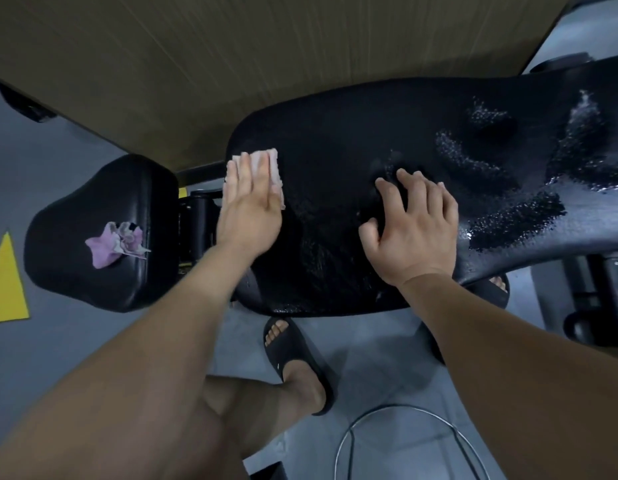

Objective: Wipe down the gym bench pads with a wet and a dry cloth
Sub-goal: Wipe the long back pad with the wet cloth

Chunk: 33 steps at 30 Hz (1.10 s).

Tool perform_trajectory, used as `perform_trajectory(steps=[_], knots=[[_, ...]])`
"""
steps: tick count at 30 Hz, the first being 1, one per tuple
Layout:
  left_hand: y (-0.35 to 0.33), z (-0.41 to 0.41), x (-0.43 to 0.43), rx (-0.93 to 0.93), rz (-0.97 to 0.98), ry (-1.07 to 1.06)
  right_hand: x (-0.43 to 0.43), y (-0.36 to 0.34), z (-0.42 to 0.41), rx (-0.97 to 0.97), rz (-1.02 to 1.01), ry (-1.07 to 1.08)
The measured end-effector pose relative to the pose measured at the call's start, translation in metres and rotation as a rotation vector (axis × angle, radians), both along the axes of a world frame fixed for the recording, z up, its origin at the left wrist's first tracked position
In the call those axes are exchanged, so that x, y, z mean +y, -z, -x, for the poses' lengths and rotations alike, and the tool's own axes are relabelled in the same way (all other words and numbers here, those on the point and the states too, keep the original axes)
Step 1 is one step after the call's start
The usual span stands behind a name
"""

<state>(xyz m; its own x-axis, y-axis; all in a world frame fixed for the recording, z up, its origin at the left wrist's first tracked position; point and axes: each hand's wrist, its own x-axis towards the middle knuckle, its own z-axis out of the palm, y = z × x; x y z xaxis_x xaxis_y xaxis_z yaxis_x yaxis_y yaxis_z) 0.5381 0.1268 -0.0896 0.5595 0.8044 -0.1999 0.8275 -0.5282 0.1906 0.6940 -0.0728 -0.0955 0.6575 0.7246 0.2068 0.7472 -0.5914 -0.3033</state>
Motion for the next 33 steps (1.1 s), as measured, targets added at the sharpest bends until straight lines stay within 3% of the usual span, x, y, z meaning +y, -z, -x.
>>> perform_trajectory(steps=[2,5,8,12,18,24,29,33], knots=[[0.000,0.000,-0.036,-0.001,-0.067,0.047,0.000,0.001,0.000,-0.007,-0.003,0.002],[-0.005,0.020,-0.088,-0.006,-0.017,0.199,0.000,0.002,0.000,-0.022,-0.018,0.003],[-0.008,0.027,-0.071,0.028,-0.032,0.269,-0.001,0.001,0.000,-0.026,-0.023,0.003],[-0.007,-0.001,-0.042,0.064,0.026,0.062,-0.002,0.003,0.001,-0.030,-0.007,-0.002],[-0.015,0.025,-0.114,0.054,-0.007,0.368,-0.002,0.002,0.000,-0.031,-0.010,0.013],[-0.014,-0.031,-0.070,0.092,0.067,0.244,-0.001,0.004,0.000,-0.049,-0.010,0.006],[-0.015,-0.001,-0.115,0.074,-0.024,0.441,0.000,0.004,-0.001,-0.065,-0.025,0.005],[-0.016,0.014,-0.113,0.112,-0.002,0.464,-0.002,0.004,-0.001,-0.076,-0.031,0.001]])
